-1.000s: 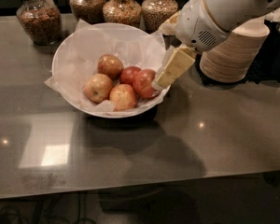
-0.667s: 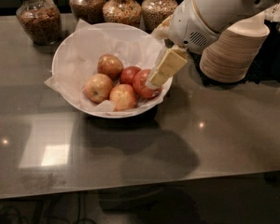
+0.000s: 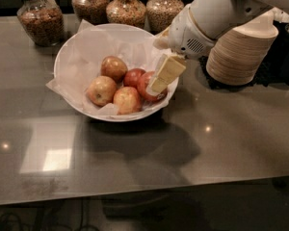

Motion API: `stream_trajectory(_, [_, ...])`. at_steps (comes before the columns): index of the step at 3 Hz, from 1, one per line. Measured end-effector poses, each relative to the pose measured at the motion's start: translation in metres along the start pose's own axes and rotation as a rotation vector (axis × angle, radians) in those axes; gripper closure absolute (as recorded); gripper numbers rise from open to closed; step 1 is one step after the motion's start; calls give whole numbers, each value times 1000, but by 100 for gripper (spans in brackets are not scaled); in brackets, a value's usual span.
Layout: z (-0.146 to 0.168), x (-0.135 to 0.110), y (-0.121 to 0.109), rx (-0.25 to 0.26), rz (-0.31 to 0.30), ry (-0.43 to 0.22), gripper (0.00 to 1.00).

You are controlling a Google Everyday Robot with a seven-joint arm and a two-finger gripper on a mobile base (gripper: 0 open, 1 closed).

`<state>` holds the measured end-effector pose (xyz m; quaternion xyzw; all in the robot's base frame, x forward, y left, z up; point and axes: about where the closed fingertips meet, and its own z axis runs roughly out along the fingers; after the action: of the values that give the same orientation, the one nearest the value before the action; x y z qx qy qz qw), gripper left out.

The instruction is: Pick apple from white bowl

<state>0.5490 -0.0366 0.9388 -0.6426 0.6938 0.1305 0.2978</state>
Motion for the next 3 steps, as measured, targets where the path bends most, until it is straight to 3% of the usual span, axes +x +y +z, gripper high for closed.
stream_trajectory(3, [39, 18, 2, -88, 60, 33, 23])
